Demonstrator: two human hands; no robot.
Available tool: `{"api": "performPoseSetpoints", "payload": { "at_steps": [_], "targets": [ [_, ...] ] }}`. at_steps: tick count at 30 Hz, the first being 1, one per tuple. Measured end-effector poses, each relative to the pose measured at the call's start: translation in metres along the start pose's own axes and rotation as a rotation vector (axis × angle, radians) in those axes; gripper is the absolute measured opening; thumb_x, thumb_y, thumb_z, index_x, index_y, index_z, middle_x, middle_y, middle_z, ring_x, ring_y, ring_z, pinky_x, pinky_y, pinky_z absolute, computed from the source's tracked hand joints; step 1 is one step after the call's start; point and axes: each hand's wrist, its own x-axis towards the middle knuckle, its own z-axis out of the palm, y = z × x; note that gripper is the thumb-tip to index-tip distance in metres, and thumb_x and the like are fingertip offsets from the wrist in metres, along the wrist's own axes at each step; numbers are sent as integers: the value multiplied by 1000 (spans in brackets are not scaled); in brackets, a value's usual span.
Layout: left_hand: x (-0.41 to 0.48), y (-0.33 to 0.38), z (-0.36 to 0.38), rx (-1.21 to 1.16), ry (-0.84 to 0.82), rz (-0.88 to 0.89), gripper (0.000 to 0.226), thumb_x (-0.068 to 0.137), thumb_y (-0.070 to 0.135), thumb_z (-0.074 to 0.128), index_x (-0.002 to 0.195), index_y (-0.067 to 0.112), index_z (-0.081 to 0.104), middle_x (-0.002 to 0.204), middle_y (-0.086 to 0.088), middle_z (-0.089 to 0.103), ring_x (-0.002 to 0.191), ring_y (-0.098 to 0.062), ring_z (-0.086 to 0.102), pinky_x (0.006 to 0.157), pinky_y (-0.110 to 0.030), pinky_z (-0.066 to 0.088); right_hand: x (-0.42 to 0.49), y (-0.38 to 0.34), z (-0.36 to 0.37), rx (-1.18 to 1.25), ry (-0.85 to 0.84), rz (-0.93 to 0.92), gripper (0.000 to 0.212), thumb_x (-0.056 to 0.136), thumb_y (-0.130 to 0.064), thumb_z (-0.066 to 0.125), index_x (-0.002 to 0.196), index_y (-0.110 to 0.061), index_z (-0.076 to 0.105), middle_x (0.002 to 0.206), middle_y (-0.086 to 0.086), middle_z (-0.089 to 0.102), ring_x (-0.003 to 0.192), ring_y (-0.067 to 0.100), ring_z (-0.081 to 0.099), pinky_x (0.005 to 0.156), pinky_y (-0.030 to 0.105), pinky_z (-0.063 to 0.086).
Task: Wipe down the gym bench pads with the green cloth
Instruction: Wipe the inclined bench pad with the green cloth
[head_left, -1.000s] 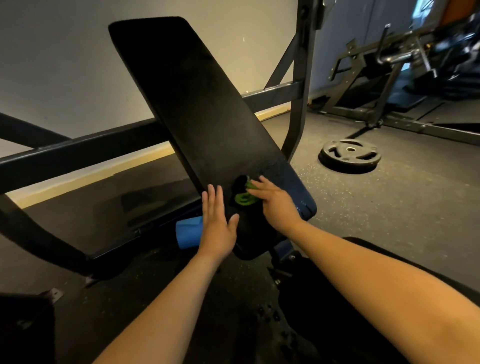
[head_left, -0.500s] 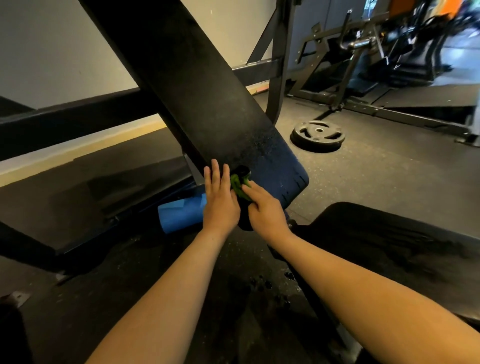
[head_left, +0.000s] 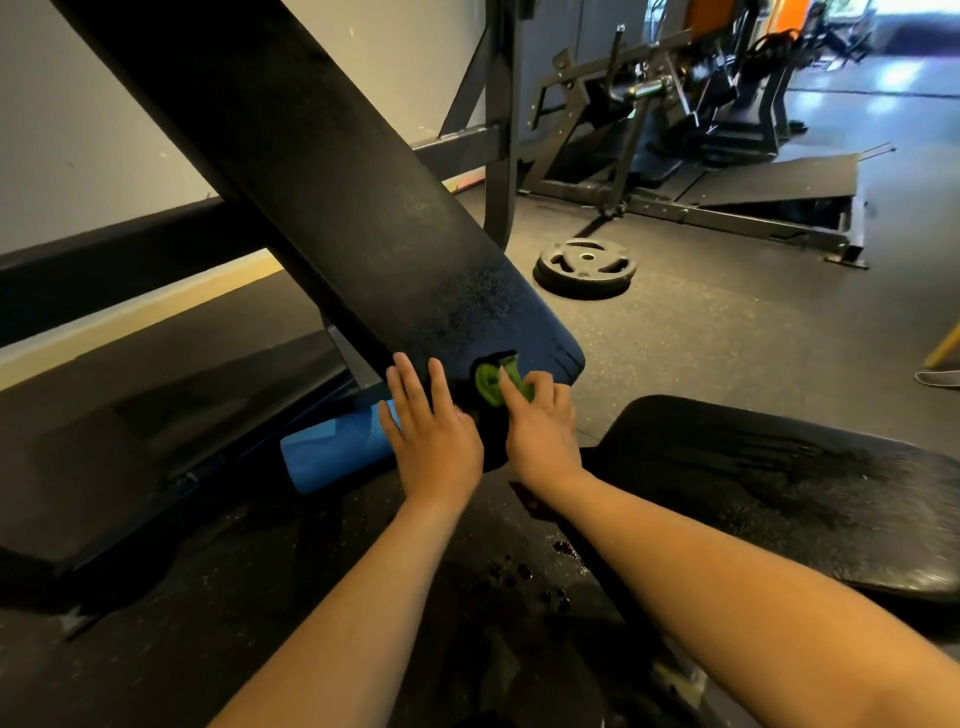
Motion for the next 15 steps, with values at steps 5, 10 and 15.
{"api": "performPoseSetpoints", "payload": {
  "at_steps": [5,10,15],
  "targets": [
    [24,34,9,22,-79,-59,65,98,32,44,159,30,22,167,-4,-20,143,-47,-34,118,-64,-10,56,23,7,127,19,86,63,94,-10,47,152,-31,32,133,9,30,114,31,29,99,39,35],
    [23,29,31,147,35,-17,66,93,38,45,157,35,29,169,-5,-10,142,-53,-30,117,-69,-2,124,48,5,235,20,349,65,92,-7,46,149,-38,37,136,6,30,116,31,29,105,39,33],
    [23,29,33,199,40,-24,67,92,38,48,156,36,30,169,-6,-10,143,-55,-27,116,-67,-4,126,34,7,361,101,504,59,93,-9,46,148,-32,40,135,5,34,118,31,31,107,42,34]
  ]
}}
